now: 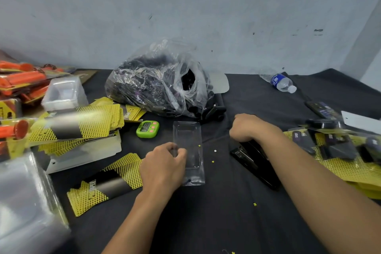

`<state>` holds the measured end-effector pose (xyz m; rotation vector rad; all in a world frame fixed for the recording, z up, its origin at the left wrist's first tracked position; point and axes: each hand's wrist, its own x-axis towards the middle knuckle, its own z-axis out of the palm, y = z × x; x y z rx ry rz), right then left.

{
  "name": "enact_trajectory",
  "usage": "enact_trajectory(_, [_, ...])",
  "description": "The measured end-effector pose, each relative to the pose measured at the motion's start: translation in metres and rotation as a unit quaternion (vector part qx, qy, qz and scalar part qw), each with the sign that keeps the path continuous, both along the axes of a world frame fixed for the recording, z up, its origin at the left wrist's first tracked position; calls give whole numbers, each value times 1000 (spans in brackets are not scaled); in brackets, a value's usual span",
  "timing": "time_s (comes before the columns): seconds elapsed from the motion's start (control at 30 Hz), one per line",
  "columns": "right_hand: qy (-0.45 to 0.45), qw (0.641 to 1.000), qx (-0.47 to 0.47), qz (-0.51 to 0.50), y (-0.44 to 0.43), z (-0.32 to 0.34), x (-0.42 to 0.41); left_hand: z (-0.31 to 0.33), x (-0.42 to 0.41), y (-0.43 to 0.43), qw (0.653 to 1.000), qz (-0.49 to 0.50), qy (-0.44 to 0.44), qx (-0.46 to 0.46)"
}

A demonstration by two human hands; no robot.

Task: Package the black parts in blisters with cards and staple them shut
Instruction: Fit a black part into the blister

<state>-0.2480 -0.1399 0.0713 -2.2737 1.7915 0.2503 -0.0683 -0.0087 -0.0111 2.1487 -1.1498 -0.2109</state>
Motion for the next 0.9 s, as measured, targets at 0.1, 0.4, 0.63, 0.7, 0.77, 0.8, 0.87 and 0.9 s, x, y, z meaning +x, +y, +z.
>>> enact_trajectory(0.1, [-2, 999, 54, 6, -8, 0, 5, 2, 0, 1, 999, -11, 25, -34])
enact_trajectory(0.4, [32, 999, -18, -34, -35, -3, 10, 2, 6, 0, 986, -128, 101, -27])
enact_trajectory(0.63, [-1, 988, -154, 31, -11, -14, 22, 1, 8, 1, 990, -69, 108, -59])
enact_trajectory(0.7, [-67, 978, -196, 40, 3, -15, 24, 3, 7, 1, 992, -62, 101, -53])
enact_trajectory(0.77, [-222, 941, -253, 31, 22, -15, 18, 4, 5, 0, 992, -63, 95, -45])
enact_trajectory(0.8, [-340, 901, -269, 19, 35, -17, 15, 4, 5, -1, 993, -68, 90, -39])
enact_trajectory(0.87, [-597, 770, -222, -39, 65, -19, 9, 3, 3, -1, 994, -82, 70, -21])
enact_trajectory(0.9, [-695, 698, -156, -76, 77, -21, 8, 3, 2, -1, 995, -86, 55, -12])
